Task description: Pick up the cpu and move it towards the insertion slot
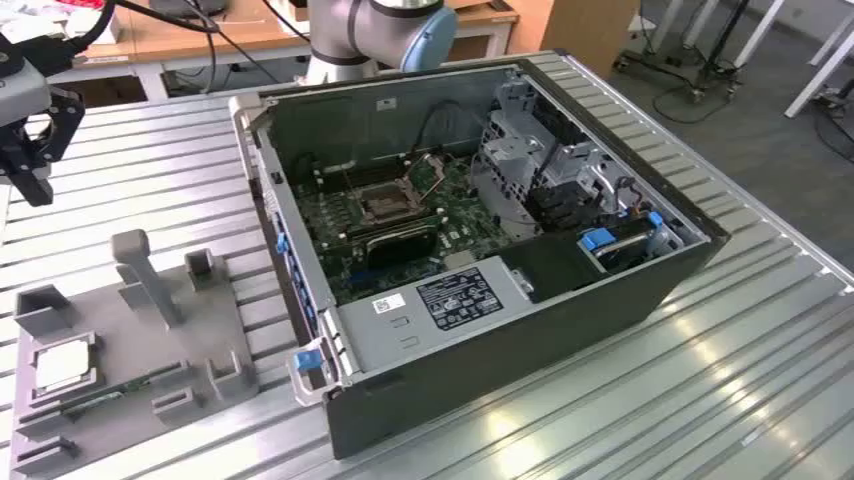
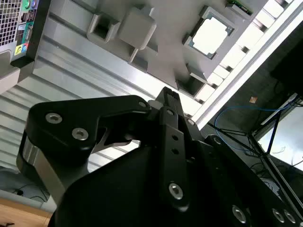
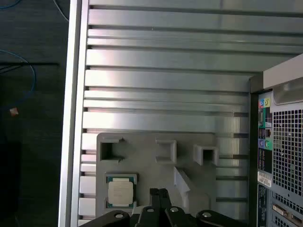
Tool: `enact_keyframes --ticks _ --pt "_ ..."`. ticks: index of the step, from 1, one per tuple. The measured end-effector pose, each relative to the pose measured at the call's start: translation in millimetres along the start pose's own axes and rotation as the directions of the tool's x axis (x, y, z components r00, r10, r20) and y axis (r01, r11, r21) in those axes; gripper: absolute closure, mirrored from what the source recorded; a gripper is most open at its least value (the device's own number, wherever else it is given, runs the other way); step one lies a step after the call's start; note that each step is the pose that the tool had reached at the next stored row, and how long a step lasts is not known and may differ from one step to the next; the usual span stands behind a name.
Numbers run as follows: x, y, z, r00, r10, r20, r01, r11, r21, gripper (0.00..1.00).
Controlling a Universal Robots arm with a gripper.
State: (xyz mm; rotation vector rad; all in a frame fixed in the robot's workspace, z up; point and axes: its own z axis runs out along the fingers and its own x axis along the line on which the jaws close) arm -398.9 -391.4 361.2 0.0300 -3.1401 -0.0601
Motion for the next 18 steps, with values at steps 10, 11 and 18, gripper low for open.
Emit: enact_keyframes --ticks 10,11,18 --pt "0.0 -2.3 0.3 1.0 0.0 0.0 0.0 1.0 0.0 0.89" --pt "0.1 -2.7 0.2 1.0 0.0 -0.0001 0.0 1.0 0.0001 0.89" --pt "0.2 -6.5 0.4 1.0 0.0 -0.0001 0.0 1.0 0.0001 0.89"
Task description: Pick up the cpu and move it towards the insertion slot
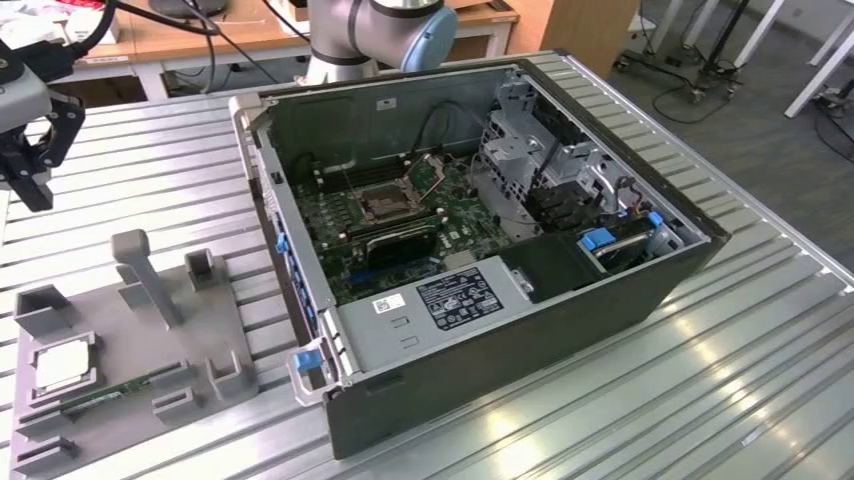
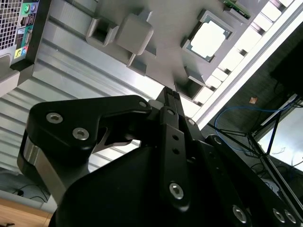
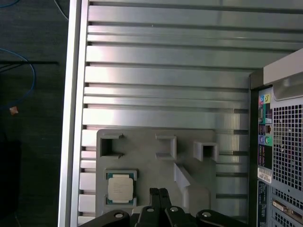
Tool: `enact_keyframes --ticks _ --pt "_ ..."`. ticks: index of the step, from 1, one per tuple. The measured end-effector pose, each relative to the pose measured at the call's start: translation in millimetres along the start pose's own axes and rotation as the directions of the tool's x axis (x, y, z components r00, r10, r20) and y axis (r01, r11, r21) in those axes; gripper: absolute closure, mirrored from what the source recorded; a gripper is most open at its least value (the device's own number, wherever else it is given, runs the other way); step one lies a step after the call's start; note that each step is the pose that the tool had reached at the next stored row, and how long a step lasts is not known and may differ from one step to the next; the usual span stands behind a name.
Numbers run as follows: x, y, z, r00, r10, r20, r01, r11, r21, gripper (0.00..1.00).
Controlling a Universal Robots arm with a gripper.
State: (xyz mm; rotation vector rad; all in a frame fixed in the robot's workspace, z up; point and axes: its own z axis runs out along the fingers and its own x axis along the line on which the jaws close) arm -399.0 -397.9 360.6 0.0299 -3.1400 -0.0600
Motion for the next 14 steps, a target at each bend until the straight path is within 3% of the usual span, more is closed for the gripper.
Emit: enact_keyframes --ticks 14 --pt "0.1 -3.8 0.0 1.0 0.0 0.0 0.0 1.0 0.0 0.89"
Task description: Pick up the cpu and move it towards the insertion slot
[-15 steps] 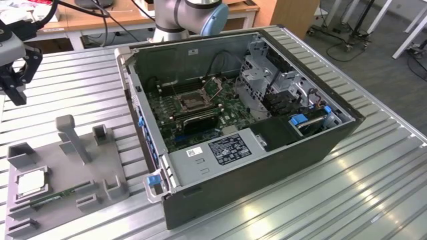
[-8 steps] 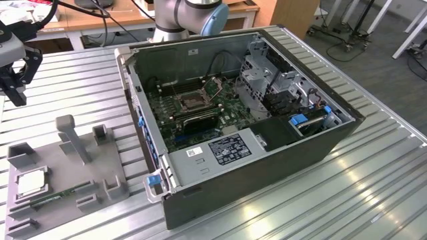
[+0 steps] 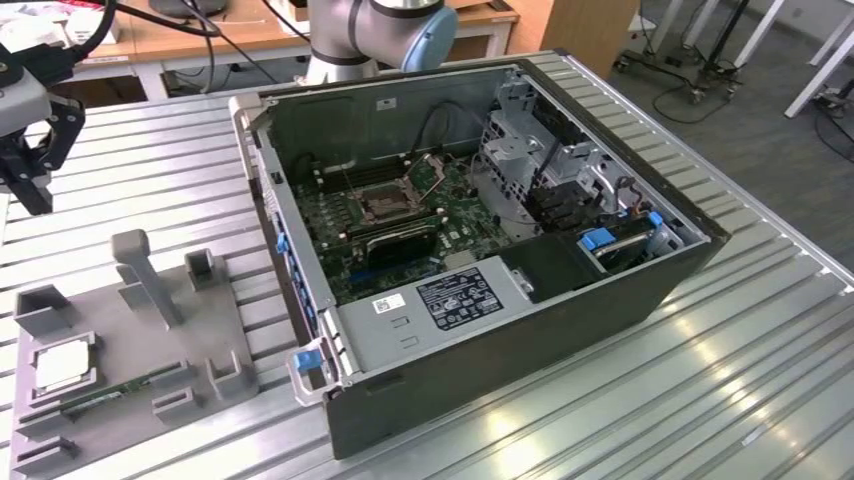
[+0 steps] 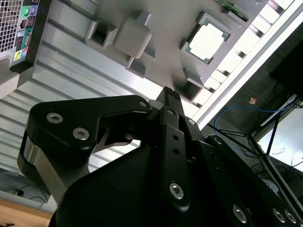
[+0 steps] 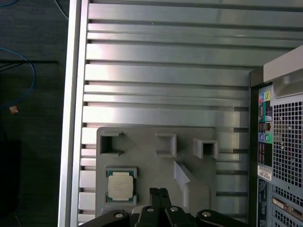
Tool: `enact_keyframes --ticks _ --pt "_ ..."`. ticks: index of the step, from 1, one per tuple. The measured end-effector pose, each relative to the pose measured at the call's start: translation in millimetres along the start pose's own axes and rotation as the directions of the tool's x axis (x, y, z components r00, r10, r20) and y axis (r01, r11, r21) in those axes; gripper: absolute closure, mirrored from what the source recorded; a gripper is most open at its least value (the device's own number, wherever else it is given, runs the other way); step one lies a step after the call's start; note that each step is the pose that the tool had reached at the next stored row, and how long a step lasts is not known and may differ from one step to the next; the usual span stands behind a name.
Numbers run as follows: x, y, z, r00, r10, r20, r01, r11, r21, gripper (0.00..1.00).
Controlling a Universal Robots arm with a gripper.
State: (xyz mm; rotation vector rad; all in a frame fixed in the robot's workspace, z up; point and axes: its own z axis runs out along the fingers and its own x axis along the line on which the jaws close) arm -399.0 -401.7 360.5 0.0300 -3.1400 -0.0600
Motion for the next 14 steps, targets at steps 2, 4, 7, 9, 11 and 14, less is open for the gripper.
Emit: enact_keyframes --ticks 2,4,7,9,11,14 --pt "0.0 -0.5 0.0 1.0 0.0 0.0001 0.0 1.0 0.0 0.89" --pt "0.0 -0.7 0.0 1.0 0.0 0.0001 0.0 1.0 0.0 0.89" --pt "0.0 -0.9 0.1 1.0 0.0 0.0001 0.0 1.0 0.0 0.89" --pt "0.0 -1.5 0.3 1.0 0.0 0.0001 0.0 1.0 0.0 0.89" --pt "0.0 -2.1 0.5 1.0 0.0 0.0001 0.0 1.0 0.0 0.89" --pt "0.1 -3.3 0.7 1.0 0.0 0.0 0.0 1.0 0.0 0.89"
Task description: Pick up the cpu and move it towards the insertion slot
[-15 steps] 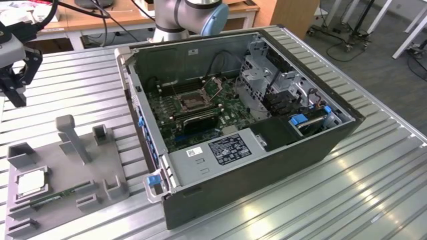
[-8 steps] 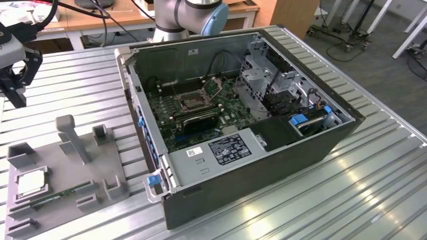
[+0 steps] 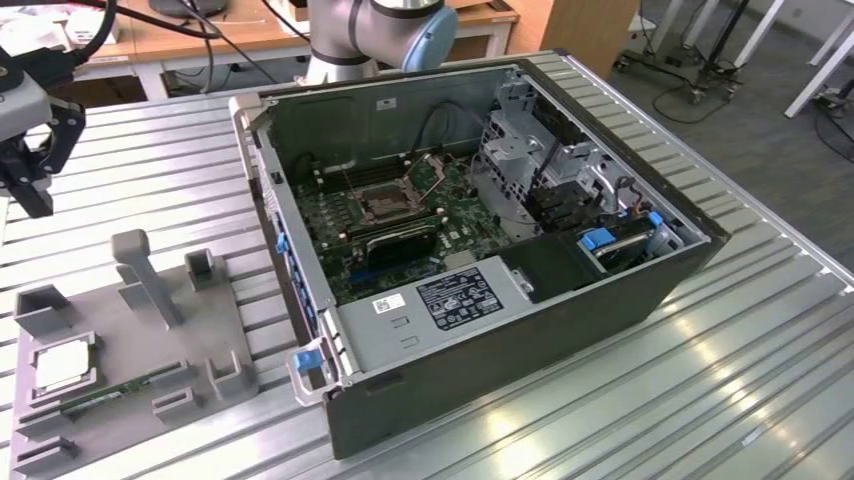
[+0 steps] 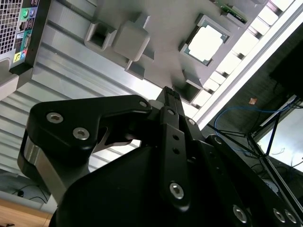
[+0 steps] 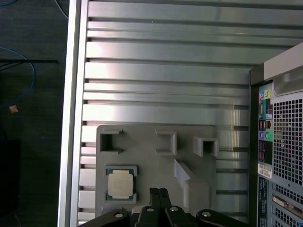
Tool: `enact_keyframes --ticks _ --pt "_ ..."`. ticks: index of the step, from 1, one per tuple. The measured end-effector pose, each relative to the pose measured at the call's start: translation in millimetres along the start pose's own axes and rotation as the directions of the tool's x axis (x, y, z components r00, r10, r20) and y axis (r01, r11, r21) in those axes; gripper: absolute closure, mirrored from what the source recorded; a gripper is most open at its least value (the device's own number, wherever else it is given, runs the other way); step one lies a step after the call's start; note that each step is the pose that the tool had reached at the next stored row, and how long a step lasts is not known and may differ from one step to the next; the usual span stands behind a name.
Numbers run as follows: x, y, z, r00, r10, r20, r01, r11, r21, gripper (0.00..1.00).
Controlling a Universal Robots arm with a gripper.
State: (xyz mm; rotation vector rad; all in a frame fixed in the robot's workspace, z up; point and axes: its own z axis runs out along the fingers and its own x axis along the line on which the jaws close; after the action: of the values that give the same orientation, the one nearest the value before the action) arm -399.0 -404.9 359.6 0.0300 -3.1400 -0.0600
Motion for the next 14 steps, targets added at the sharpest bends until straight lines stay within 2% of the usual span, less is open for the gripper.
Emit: enact_keyframes --ticks 8,14 --pt "0.0 -1.5 0.5 1.0 0.0 -0.0001 0.0 1.0 0.0002 0.89" --pt "0.0 -2.5 5.4 1.0 0.0 0.0 0.0 1.0 0.0001 0.89"
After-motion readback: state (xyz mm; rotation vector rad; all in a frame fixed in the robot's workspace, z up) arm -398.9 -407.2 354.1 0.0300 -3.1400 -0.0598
